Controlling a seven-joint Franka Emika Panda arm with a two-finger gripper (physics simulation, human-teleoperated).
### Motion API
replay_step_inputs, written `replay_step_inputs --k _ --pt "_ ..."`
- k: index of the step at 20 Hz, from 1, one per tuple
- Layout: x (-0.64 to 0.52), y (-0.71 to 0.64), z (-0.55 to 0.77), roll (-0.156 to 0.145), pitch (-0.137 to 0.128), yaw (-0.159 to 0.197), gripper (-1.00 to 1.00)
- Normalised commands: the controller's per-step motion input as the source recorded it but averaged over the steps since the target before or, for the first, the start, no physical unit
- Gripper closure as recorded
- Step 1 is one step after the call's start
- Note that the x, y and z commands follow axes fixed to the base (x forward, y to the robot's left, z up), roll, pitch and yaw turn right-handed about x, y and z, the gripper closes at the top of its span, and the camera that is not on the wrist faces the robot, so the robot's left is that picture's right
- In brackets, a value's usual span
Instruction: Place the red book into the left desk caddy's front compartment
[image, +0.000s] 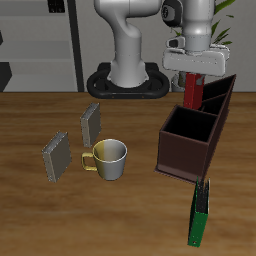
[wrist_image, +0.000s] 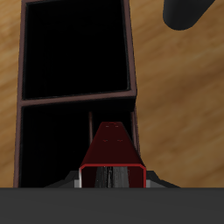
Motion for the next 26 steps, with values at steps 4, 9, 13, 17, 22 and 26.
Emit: replay_step_inputs --k 4,9,13,17,22,26 --pt "0.09 -0.01 -0.16 0.008 0.027 0.007 1.00" --pt "0.06 0.01 -0.18 0.011 0.025 0.003 1.00" --pt "0.09 0.03 -0.17 0.013 0.030 0.024 1.00" --pt "0.10 0.05 -0.20 0.012 0.043 0.001 1.00" --pt "0.11 0.05 -0.21 0.021 0.047 0.014 1.00" --pt "0.11 0.06 -0.17 0.024 0.067 -0.009 1.00"
